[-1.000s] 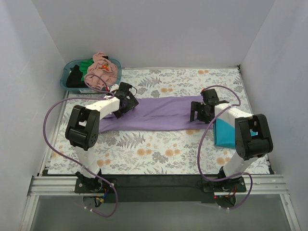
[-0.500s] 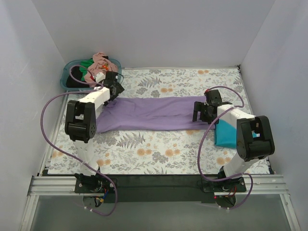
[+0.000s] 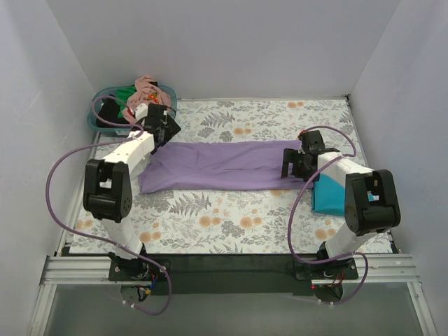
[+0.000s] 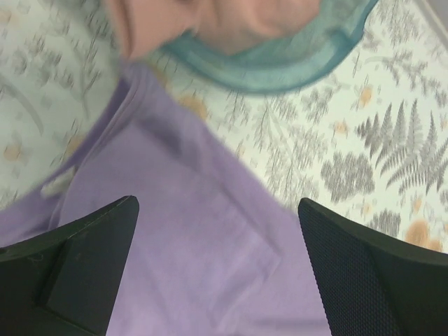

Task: Fold and stack the t-shirts
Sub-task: Fold the tshirt

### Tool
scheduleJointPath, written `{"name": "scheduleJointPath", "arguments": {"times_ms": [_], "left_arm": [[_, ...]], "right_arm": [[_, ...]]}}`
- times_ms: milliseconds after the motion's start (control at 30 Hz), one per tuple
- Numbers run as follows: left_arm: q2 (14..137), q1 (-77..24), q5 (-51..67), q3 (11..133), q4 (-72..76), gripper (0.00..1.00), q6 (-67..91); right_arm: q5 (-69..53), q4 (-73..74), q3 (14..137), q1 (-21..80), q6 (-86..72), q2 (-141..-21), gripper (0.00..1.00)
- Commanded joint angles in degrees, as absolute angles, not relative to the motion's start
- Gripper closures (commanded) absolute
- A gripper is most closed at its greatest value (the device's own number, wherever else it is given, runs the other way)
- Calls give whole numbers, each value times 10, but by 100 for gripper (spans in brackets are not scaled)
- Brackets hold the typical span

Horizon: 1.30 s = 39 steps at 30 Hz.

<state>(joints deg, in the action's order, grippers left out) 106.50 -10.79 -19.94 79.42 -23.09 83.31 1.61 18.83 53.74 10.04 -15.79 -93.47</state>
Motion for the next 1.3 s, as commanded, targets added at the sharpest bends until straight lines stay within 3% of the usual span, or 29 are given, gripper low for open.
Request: {"name": "scheduleJointPath", "arguments": {"times_ms": [0, 200, 633, 867, 1133, 1267], "left_arm": [[954, -115, -166, 724, -236, 2, 869], [928, -139, -102, 621, -160, 2, 862], [1101, -142, -62, 670, -176, 2, 881], [1161, -177, -57, 716, -178, 2, 859], [1247, -228, -40, 824, -202, 2, 835], [1306, -247, -21, 923, -213, 2, 815]], "right_arm": [[-25, 223, 562, 95, -141, -906, 2], [-63, 222, 627, 95, -114, -903, 2], [-74, 222, 754, 96, -83, -1079, 2], [-67, 202, 613, 116, -126, -1046, 2], [-40, 182, 349, 220, -246, -839, 2], [-46, 182, 274, 291, -335, -738, 1]]}}
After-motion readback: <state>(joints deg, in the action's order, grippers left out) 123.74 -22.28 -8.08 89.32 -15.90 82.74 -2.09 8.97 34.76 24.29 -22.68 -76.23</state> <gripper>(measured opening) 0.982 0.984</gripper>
